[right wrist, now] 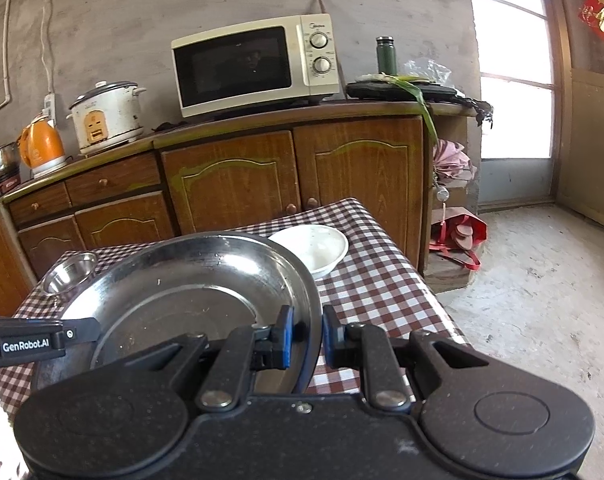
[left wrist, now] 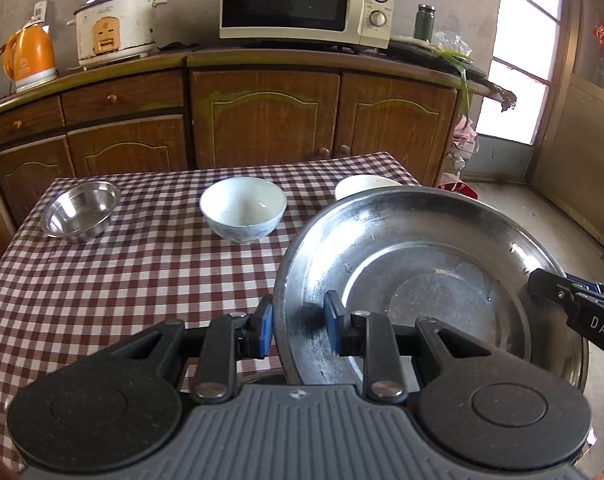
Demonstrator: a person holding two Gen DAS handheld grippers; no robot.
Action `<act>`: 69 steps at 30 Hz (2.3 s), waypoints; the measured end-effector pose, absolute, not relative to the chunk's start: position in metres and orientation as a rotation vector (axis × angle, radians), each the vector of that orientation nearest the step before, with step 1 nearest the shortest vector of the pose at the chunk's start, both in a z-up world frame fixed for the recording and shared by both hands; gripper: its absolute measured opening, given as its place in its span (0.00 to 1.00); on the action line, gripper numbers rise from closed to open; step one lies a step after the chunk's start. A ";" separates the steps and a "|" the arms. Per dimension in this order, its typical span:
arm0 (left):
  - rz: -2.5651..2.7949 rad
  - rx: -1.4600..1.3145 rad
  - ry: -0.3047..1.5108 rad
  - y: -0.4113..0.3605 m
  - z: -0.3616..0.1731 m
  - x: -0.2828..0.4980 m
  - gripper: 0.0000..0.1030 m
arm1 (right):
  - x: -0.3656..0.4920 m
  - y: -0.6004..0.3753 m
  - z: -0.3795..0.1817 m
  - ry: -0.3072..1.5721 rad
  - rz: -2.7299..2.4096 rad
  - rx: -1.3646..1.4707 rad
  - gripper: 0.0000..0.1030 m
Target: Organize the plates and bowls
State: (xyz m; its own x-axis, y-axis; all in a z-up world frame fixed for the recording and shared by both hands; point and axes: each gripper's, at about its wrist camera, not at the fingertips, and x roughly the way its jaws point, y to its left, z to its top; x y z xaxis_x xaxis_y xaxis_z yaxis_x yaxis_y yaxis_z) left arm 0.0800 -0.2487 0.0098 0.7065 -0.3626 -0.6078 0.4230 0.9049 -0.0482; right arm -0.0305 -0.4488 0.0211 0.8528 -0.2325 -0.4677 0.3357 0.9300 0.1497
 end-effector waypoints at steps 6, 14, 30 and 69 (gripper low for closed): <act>-0.413 0.097 0.648 -0.235 0.011 0.076 0.27 | -0.027 -0.433 0.023 0.465 -0.278 0.215 0.20; -0.382 0.081 0.657 -0.213 0.009 0.075 0.27 | -0.022 -0.410 0.022 0.477 -0.244 0.197 0.20; -0.337 0.065 0.672 -0.182 0.004 0.071 0.27 | -0.016 -0.380 0.014 0.501 -0.188 0.176 0.20; -0.327 0.095 0.836 -0.167 -0.081 0.065 0.28 | -0.020 -0.356 -0.074 0.712 -0.157 0.141 0.20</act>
State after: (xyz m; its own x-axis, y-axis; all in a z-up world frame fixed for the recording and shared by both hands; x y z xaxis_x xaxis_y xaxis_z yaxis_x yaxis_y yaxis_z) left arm 0.0646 -0.1675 -0.0807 0.6239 -0.2474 -0.7413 0.3214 0.9459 -0.0452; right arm -0.0197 -0.3556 -0.0740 0.7459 -0.0948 -0.6592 0.1909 0.9787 0.0753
